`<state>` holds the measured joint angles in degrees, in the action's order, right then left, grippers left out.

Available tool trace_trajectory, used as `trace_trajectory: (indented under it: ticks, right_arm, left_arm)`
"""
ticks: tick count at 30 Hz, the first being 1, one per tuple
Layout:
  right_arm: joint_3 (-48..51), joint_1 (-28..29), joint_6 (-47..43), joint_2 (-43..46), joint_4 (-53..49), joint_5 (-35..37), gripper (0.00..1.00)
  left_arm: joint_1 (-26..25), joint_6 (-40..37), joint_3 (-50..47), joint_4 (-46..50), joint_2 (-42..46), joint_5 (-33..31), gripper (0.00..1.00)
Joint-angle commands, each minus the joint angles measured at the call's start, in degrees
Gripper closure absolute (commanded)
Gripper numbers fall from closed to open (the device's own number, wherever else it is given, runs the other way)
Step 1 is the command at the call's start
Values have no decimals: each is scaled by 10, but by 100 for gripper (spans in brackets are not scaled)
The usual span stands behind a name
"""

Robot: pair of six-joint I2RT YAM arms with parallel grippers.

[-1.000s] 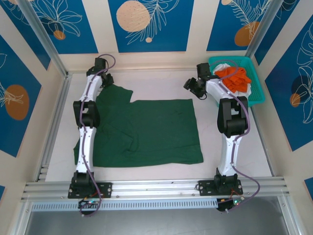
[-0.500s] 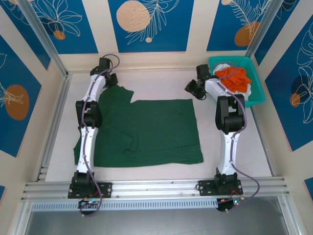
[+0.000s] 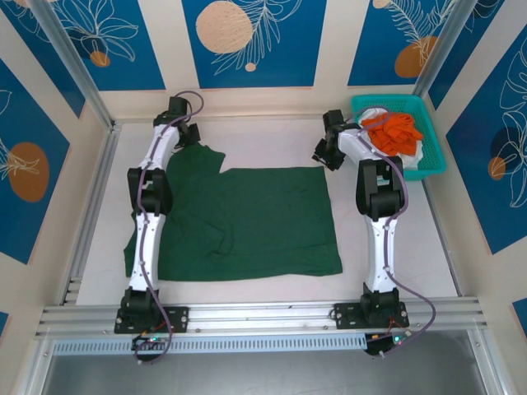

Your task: Fold and stack the t-shirts

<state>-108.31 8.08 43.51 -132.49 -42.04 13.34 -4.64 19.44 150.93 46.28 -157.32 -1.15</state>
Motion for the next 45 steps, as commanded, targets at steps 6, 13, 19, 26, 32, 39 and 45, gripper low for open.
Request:
trace_trajectory:
  ticks: [6,13,19,26,32,39,45]
  right_arm:
    - [-5,12,31,-4,-30,18,67]
    - [-31,13,9,-23,-42,23,90]
    - [-21,18,-7,-4,-37,34,100]
    - [27,26,-28,45,-13,38,100]
    - [95,41,-54,108,23,37,100]
    - [173,53,-87,181,62,37,100]
    - [237,55,-112,256,87,22,100]
  left_arm:
    - [-5,2,-4,-5,39,-12,100]
    - [-5,13,-6,-5,42,1,100]
    - [-5,21,-20,0,65,6,100]
    - [-10,33,-67,-4,119,8,100]
    - [-23,20,-192,-44,209,27,100]
    - [-24,-30,-363,-65,341,79,100]
    - [-22,-51,-519,-96,461,121,100]
